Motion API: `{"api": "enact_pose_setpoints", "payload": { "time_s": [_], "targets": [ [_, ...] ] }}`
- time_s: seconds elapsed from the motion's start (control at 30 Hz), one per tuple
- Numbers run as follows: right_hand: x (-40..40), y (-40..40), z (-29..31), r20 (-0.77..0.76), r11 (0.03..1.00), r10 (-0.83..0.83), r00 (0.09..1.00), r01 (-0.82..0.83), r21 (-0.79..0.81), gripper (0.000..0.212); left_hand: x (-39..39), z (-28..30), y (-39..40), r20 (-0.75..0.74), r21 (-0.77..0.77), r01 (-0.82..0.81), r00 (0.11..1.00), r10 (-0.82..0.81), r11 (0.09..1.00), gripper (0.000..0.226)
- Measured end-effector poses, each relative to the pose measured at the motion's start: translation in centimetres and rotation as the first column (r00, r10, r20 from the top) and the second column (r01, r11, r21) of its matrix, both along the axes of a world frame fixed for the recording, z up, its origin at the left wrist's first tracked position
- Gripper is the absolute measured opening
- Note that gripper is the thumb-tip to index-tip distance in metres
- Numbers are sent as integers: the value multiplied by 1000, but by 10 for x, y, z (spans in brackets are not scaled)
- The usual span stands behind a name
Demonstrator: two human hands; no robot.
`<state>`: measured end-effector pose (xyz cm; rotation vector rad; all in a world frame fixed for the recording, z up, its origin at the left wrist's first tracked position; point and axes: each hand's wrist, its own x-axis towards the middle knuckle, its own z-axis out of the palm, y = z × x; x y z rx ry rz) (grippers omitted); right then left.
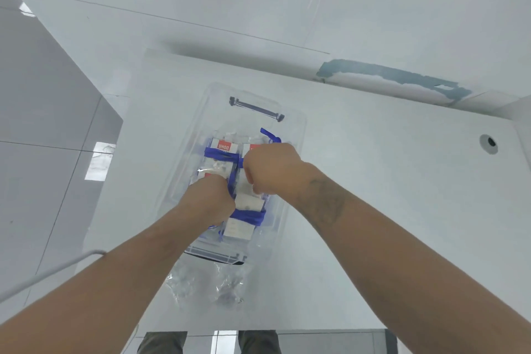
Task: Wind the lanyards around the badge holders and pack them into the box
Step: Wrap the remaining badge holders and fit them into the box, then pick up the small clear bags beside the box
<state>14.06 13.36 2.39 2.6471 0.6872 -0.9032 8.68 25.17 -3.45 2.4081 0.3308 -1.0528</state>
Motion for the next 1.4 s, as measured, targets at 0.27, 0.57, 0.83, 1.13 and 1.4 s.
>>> {"api": "enact_pose_setpoints", "payload": {
  "time_s": [0.27, 0.57, 0.83, 1.13, 1.4],
  "targets": [
    [-7, 6, -12, 20, 1000, 7, 1000, -7, 14, 8, -2, -16, -5, 85, 141, 56, 994, -68, 988, 24],
    [-13, 5, -8, 17, 998, -37, 999, 36, 44, 4, -1, -13, -12, 114, 228, 139, 979, -168, 964, 19],
    [-24, 0, 3, 179, 994, 16, 984, -35, 102, 17, 0, 10, -4, 210, 233, 133, 960, -184, 963, 28],
    [-39, -21, 45, 277, 887, -290, 916, 149, 437, 25, -8, 79, 25, 472, -37, 15, 882, 4, 999, 16],
    [-85, -9, 60, 370, 725, -558, 743, 219, 653, 23, -32, 103, 56, 745, -301, 65, 639, 192, 952, 19]
  ]
}}
